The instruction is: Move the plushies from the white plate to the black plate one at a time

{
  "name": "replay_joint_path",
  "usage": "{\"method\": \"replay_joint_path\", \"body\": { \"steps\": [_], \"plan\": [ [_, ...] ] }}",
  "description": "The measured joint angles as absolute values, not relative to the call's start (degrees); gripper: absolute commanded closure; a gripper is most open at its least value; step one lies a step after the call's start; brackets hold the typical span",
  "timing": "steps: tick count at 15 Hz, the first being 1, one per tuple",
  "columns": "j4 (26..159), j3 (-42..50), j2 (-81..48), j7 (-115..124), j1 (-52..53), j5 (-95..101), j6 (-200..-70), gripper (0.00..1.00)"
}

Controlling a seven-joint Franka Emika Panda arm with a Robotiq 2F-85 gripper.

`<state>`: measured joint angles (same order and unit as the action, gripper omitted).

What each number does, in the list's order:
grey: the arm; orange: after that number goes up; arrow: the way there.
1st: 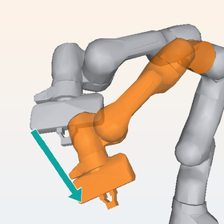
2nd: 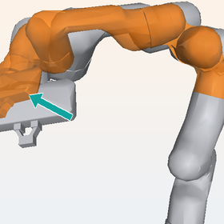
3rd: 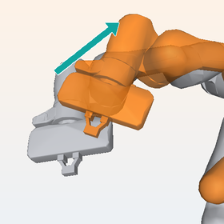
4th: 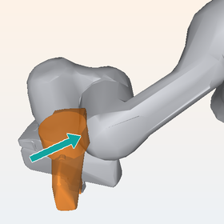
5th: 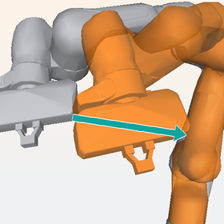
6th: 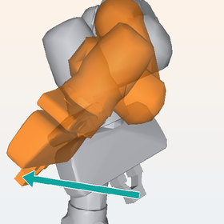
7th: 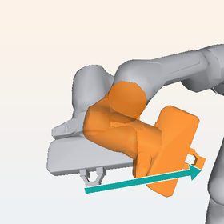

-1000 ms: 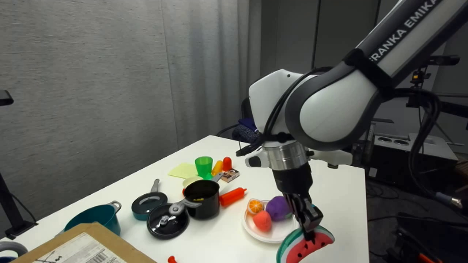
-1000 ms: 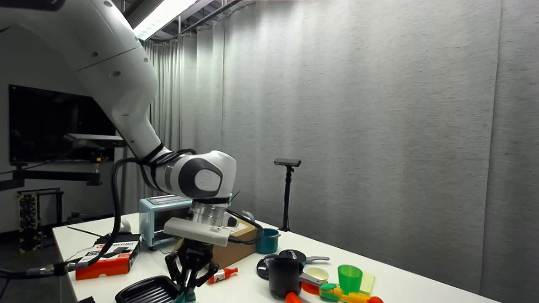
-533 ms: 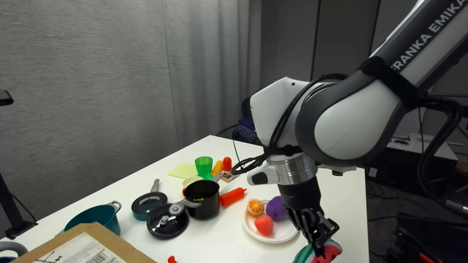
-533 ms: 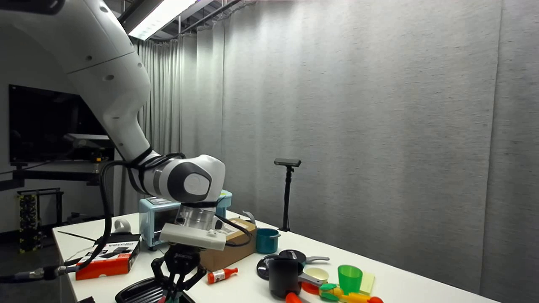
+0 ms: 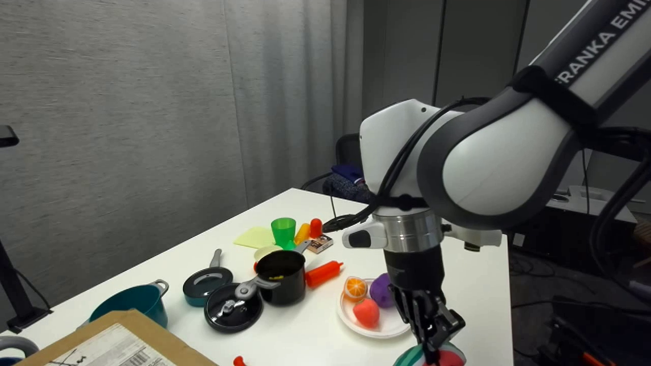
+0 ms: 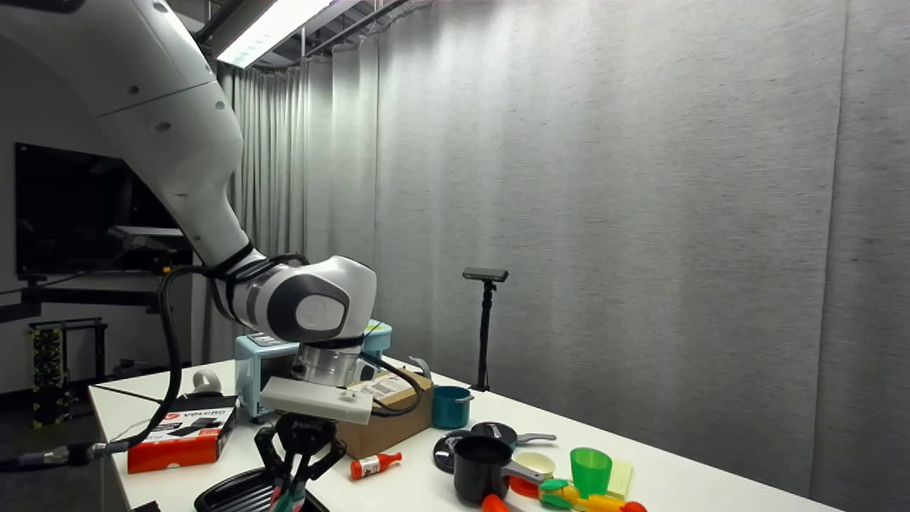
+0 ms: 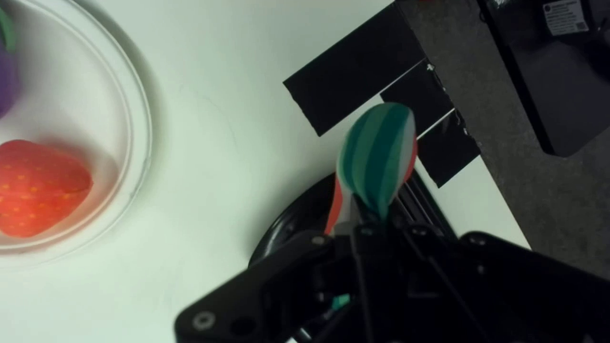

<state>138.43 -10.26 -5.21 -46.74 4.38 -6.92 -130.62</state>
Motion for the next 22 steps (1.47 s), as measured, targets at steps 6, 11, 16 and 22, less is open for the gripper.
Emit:
{"method": "replay_joint_path", "body": {
  "steps": [6,11,16,22],
  "plan": [
    [139.00,-10.15,-5.13,-46.80,4.38,-11.99,-134.74,0.98],
    [138.98,-10.13,-5.10,-46.89,4.37,-18.93,-126.77,0.98],
    [138.87,-9.54,-5.05,-46.31,4.33,-26.32,-124.27,0.98],
    [139.36,-9.33,-4.91,-46.24,4.31,-29.92,-137.05,0.98]
  ]
}}
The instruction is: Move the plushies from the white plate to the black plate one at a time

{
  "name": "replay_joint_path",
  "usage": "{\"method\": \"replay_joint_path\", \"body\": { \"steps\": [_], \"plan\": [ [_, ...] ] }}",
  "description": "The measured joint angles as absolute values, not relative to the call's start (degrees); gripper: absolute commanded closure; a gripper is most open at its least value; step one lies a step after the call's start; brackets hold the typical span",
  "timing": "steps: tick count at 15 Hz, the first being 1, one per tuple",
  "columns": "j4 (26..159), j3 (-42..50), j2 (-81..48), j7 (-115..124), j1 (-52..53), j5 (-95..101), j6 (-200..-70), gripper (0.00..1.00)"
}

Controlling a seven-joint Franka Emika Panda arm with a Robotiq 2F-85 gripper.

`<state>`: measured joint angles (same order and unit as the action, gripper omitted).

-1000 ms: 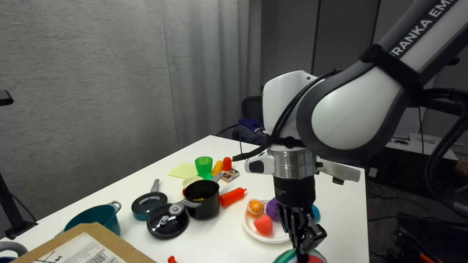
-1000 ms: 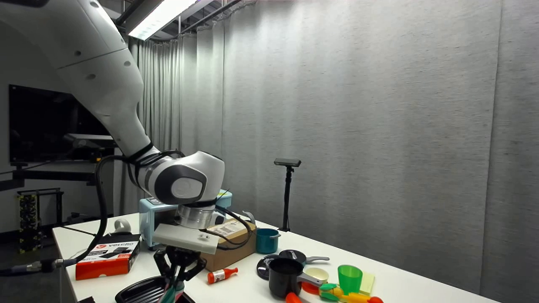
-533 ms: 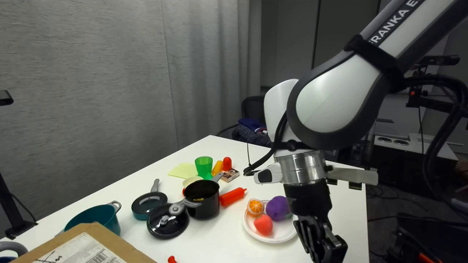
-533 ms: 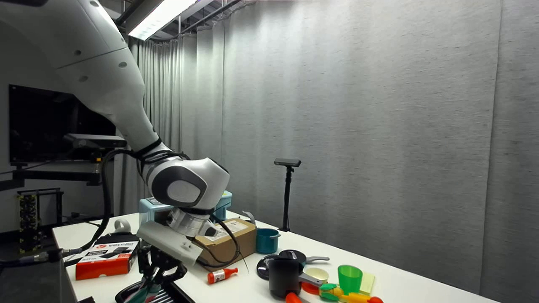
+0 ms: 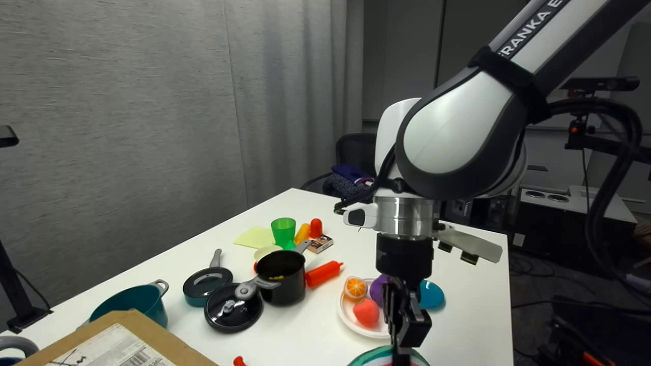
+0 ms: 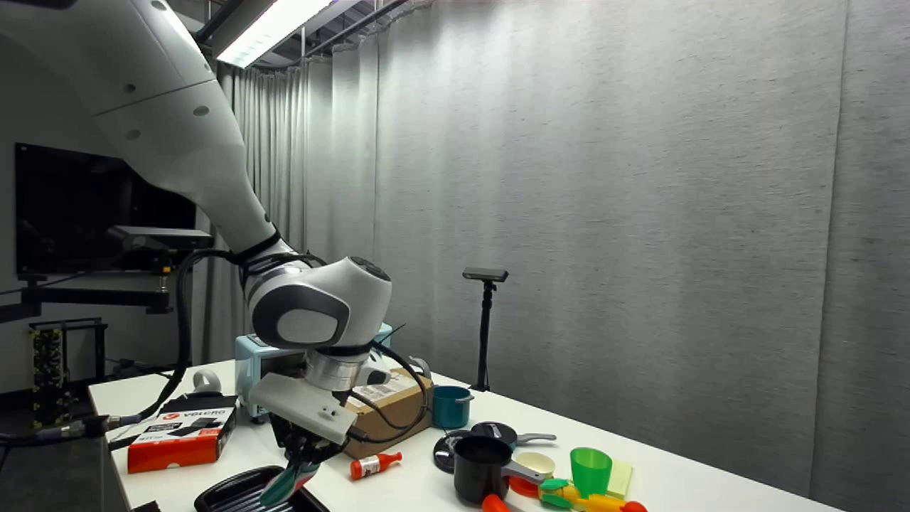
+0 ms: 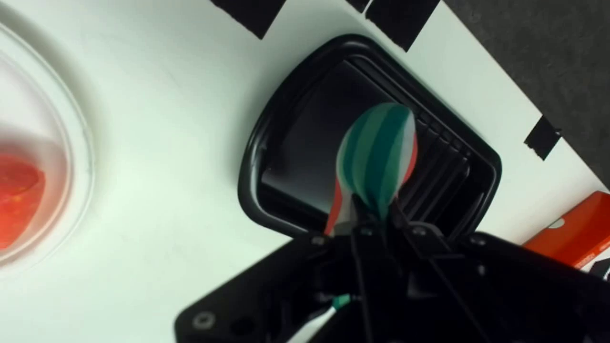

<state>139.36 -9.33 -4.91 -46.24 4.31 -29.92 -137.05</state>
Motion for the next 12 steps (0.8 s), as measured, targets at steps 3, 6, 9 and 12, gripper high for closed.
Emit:
{"method": "replay_joint_path", "body": {
  "steps": [3,6,9,12],
  "plan": [
    [139.75,-9.35,-4.91,-46.23,4.31,-29.29,-136.88,0.66],
    [140.16,-9.34,-4.91,-46.09,4.31,-27.32,-135.28,0.44],
    [140.31,-9.29,-4.91,-44.53,4.31,-24.60,-133.72,0.22],
    [138.19,-8.88,-7.06,-41.29,4.31,-21.75,-133.72,0.00]
  ]
}}
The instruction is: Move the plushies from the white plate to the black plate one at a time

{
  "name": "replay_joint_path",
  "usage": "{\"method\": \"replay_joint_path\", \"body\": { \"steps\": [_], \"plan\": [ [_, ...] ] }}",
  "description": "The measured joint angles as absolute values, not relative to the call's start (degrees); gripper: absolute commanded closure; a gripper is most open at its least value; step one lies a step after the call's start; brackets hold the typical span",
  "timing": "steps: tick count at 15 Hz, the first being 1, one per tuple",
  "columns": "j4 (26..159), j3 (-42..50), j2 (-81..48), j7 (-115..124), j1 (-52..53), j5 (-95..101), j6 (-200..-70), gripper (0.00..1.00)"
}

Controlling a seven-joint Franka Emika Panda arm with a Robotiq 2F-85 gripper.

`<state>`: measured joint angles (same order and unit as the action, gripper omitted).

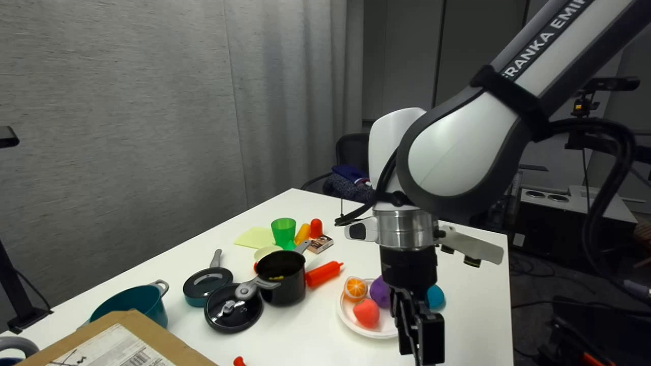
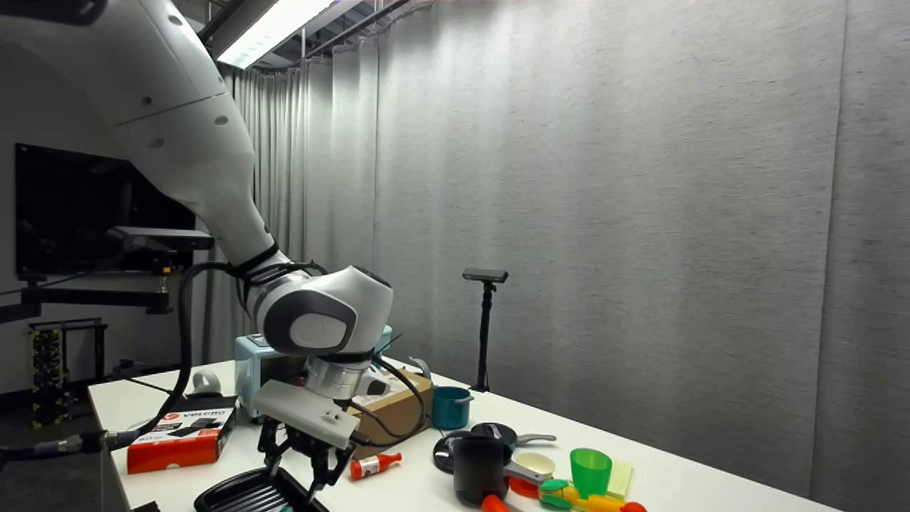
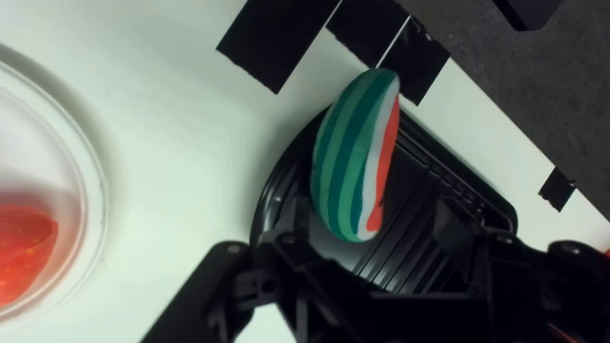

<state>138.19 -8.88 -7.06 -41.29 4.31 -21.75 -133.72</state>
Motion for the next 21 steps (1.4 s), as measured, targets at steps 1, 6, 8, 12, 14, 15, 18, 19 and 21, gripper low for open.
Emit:
{"method": "replay_joint_path", "body": {
  "steps": [1,6,8,12,14,15,18,19,21],
  "plan": [
    [136.22,-8.40,-8.97,-40.14,4.26,-20.70,-133.88,0.00],
    [126.56,-3.37,-16.51,-29.00,2.77,-9.02,-132.53,0.00],
    [123.66,-0.89,-18.37,-22.92,2.40,-2.22,-129.87,0.00],
    [121.40,1.28,-19.84,-15.15,2.27,7.44,-125.73,0.00],
    [121.51,1.16,-20.04,-15.14,2.05,7.28,-125.62,0.00],
    [121.60,1.04,-20.18,-15.10,1.89,7.02,-125.76,0.00],
    [122.02,1.24,-20.41,-13.51,1.47,7.29,-126.64,0.00],
    [122.23,1.45,-20.43,-12.66,1.25,7.41,-127.64,0.00],
    [122.87,2.12,-20.43,-10.93,0.89,7.66,-130.40,0.00]
  ]
}}
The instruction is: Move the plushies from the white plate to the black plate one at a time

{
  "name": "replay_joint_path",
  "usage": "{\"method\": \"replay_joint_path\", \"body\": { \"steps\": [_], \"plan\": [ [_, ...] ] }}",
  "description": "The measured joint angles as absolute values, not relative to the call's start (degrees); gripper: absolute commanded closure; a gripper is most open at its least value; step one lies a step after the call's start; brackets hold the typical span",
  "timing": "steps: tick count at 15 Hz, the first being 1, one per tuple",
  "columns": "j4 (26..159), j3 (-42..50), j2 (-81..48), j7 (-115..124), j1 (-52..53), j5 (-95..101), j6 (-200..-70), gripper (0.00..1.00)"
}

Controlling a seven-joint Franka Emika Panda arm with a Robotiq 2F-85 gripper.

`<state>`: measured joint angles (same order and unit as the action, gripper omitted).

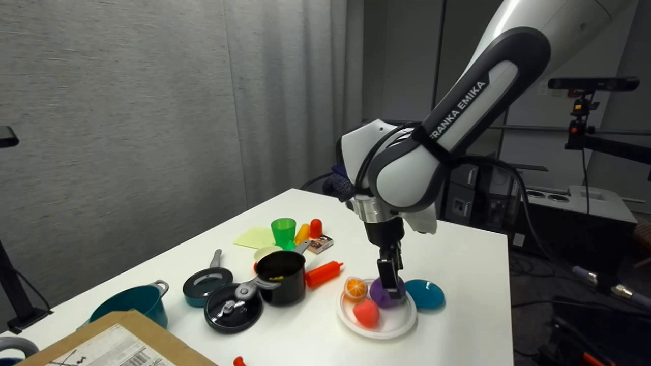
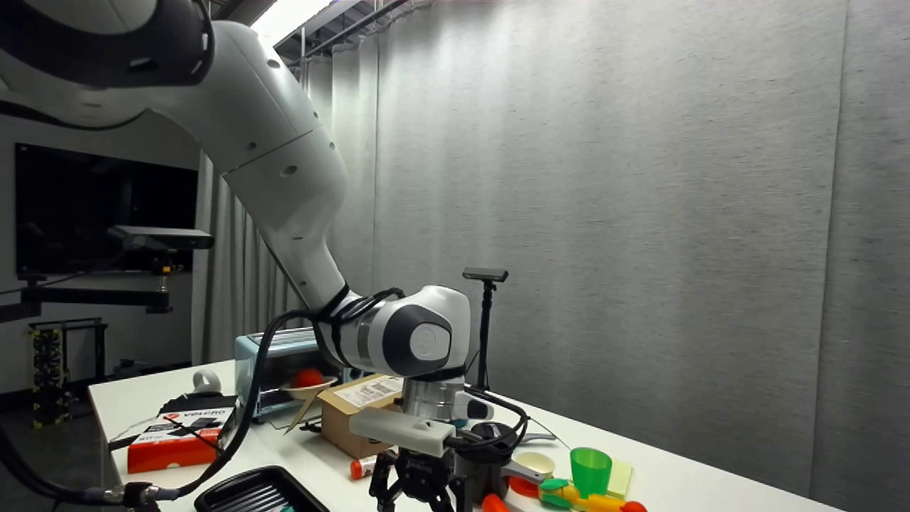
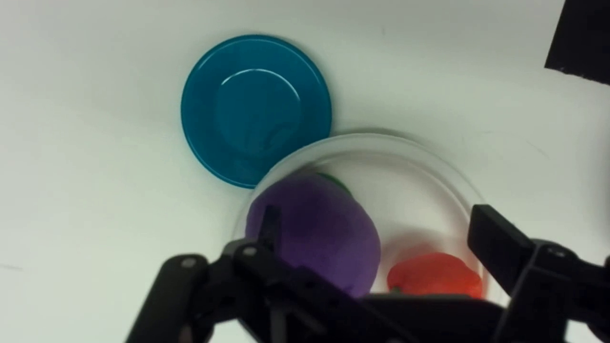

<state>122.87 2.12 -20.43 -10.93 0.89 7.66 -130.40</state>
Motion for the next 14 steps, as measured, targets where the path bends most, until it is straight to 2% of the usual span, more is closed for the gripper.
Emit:
{"method": "replay_joint_path", "body": {
  "steps": [3,4,8,14],
  "plan": [
    [124.28,3.42,-20.44,-7.76,0.82,10.36,-134.12,0.00],
    [124.83,3.79,-20.46,-6.38,0.83,11.88,-134.86,0.18],
    [126.29,4.14,-21.30,-2.75,0.86,14.55,-136.31,0.51],
    [126.34,3.27,-22.57,-2.29,0.87,14.08,-136.31,0.95]
  ]
}}
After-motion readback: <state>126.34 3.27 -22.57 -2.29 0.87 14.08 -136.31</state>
